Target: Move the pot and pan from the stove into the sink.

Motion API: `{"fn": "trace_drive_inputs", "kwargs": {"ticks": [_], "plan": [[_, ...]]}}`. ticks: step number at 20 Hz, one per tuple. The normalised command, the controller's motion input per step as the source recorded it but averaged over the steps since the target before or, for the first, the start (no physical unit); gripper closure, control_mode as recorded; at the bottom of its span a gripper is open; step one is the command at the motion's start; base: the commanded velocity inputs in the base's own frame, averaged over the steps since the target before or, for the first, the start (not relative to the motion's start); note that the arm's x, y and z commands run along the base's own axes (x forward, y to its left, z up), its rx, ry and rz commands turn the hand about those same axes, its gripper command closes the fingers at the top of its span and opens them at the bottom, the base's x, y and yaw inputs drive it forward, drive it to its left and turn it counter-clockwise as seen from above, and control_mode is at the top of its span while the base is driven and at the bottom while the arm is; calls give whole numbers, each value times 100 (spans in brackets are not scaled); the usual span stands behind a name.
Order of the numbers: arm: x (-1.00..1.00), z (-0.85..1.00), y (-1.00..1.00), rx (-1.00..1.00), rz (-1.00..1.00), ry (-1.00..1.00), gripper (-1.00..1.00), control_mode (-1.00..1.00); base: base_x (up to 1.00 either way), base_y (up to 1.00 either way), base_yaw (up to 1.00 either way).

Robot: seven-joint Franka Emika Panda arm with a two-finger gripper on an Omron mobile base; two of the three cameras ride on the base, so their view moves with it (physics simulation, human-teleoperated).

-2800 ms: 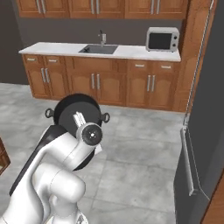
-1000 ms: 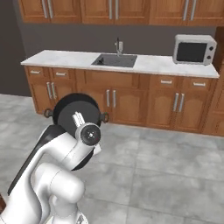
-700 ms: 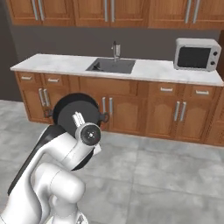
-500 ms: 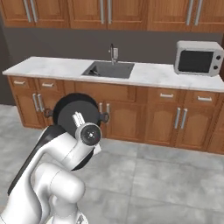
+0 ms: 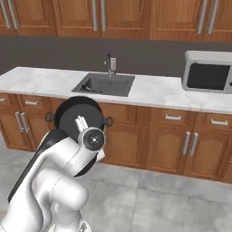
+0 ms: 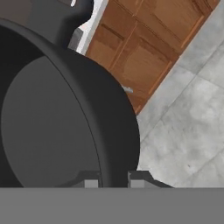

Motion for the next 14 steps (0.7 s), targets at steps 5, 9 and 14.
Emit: {"fn": "trace_drive_inputs", "kwargs": {"ticks": [5,9,14], "plan": [[0,0,0,0,0,0,100,100,91,25,0],[0,0,0,0,0,0,100,100,90,29,0],[0,0,0,0,0,0,100,100,90,31,0]]}}
